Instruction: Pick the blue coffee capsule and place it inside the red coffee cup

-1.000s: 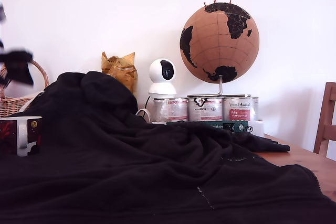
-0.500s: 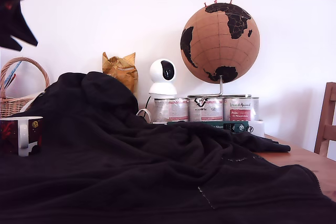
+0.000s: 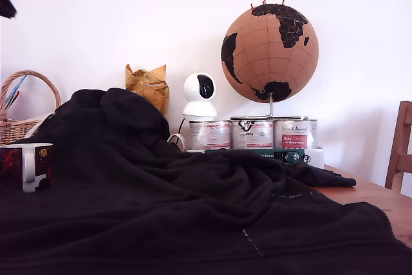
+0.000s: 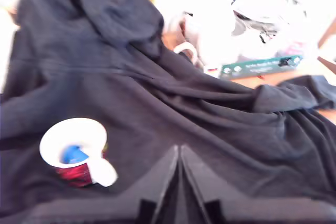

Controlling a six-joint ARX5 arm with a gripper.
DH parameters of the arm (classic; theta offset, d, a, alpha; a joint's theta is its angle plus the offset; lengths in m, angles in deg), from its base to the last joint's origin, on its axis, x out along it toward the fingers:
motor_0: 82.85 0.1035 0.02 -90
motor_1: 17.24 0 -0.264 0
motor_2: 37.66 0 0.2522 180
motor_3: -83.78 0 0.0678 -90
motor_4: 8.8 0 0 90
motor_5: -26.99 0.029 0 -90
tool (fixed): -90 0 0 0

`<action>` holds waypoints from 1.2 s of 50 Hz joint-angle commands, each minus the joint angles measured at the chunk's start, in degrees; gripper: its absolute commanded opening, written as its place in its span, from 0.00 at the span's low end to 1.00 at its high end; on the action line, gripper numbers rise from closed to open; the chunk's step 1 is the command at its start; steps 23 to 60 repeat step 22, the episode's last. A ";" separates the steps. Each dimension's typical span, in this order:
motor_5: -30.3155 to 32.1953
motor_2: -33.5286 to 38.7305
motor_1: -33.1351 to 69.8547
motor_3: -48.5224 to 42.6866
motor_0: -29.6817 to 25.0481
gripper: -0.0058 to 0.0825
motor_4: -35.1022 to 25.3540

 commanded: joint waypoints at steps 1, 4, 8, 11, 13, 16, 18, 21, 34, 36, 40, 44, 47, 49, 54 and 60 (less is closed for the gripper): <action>-0.17 2.47 -3.19 -0.09 -0.15 0.04 0.83; -0.17 3.87 -5.79 0.17 -0.15 0.04 1.97; -0.17 5.99 -8.98 1.40 -0.15 0.04 3.89; -0.17 7.56 -11.50 2.05 -0.15 0.04 5.14; -0.17 8.44 -12.94 2.45 -0.15 0.04 5.18; -0.35 9.73 -14.84 3.19 -0.15 0.04 5.33; -0.33 10.23 -15.72 3.21 -0.15 0.04 5.44; -0.35 10.56 -16.55 3.21 -0.15 0.04 6.01; -0.35 10.58 -16.79 3.21 -0.15 0.04 6.25; -0.35 10.58 -16.79 3.21 -0.15 0.04 6.25; -0.35 10.58 -16.79 3.21 -0.15 0.04 6.25; -0.35 10.58 -16.79 3.21 -0.15 0.04 6.25; -0.35 10.58 -16.79 3.21 -0.15 0.04 6.25; -0.35 10.58 -16.79 3.21 -0.15 0.04 6.25; -0.35 10.58 -16.79 3.21 -0.15 0.04 6.25; -0.35 10.58 -16.79 3.21 -0.15 0.04 6.25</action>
